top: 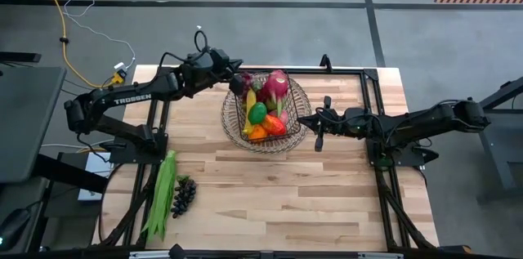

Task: Build produce basket
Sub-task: Put the top purple grapes into the black wire basket

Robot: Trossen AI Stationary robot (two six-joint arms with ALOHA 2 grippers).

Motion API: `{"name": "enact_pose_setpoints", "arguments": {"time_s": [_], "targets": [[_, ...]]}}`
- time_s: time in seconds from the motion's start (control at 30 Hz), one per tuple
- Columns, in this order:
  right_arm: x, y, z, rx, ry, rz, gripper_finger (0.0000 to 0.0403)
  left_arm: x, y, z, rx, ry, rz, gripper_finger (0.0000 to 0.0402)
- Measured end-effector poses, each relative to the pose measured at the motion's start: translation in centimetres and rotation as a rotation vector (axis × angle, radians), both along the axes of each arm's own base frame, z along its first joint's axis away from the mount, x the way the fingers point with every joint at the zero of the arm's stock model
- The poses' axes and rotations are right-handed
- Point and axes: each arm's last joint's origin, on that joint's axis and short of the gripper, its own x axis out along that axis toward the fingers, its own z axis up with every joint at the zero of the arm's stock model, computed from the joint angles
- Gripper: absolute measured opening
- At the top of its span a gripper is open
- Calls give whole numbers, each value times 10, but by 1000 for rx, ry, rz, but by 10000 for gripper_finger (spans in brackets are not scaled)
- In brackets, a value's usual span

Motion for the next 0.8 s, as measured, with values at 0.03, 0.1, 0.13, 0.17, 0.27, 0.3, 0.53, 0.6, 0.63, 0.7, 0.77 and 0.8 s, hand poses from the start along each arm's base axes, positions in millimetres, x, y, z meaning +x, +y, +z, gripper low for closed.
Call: {"name": "enact_pose_setpoints", "arguments": {"time_s": [0.03, 0.1, 0.13, 0.17, 0.27, 0.3, 0.53, 0.6, 0.63, 0.7, 0.77, 0.8], "targets": [[0, 0, 0, 0, 0, 0, 0, 0, 0, -1, -4, 9, 5, 0], [0, 0, 0, 0, 0, 0, 0, -1, 0, -2, -11, 18, 4, 0], [0, 0, 0, 0, 0, 0, 0, 0, -1, -2, -16, 14, -4, 0], [0, 0, 0, 0, 0, 0, 0, 0, -1, -2, -23, 8, -11, 0], [0, 0, 0, 3, -1, 0, 0, 4, -4, -5, -50, 4, -26, 0], [0, 0, 0, 3, -1, 0, 0, 5, -6, -7, -62, 12, -29, 0], [0, 0, 0, 2, -1, 0, 0, 23, -13, -27, -126, 59, -69, 0], [0, 0, 0, 3, -1, 0, 0, 30, -17, -32, -143, 67, -84, 0], [0, 0, 0, 2, -1, 0, 0, 32, -18, -35, -153, 70, -89, 0], [0, 0, 0, 1, 0, 0, 0, 37, -22, -39, -160, 84, -105, 0], [0, 0, 0, 1, 0, 0, 0, 40, -27, -40, -157, 87, -112, 0], [0, 0, 0, 1, 0, 0, 0, 41, -30, -40, -157, 87, -117, 0]]}}
